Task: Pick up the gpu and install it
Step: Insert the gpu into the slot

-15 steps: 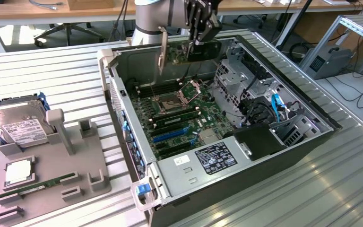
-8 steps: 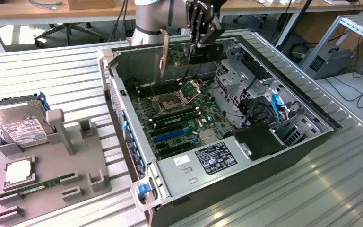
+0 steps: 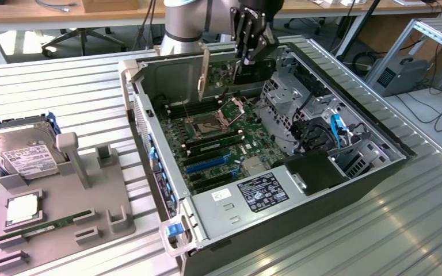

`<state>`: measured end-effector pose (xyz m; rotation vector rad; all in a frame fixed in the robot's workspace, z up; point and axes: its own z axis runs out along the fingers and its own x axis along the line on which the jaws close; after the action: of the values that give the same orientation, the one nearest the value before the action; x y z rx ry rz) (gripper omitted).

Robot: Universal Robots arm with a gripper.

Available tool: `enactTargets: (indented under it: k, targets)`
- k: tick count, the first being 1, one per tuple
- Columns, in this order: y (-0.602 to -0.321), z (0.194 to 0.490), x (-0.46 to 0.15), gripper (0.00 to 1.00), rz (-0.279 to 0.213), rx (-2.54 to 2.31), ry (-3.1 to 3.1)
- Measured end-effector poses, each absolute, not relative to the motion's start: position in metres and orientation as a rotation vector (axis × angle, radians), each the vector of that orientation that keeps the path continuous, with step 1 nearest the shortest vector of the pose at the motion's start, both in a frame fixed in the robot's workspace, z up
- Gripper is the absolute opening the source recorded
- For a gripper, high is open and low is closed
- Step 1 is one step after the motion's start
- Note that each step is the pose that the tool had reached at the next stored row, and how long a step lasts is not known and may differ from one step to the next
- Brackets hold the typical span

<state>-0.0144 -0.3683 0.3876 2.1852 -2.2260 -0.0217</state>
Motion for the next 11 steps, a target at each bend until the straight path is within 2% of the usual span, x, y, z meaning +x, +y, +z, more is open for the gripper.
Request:
enactTargets:
  k: [9, 11]
  targets:
    - [-0.389, 0.383, -0.014, 0.27, -0.022, 2.185, -2.226]
    - [-0.405, 0.378, -0.014, 0.27, -0.021, 2.185, -2.225]
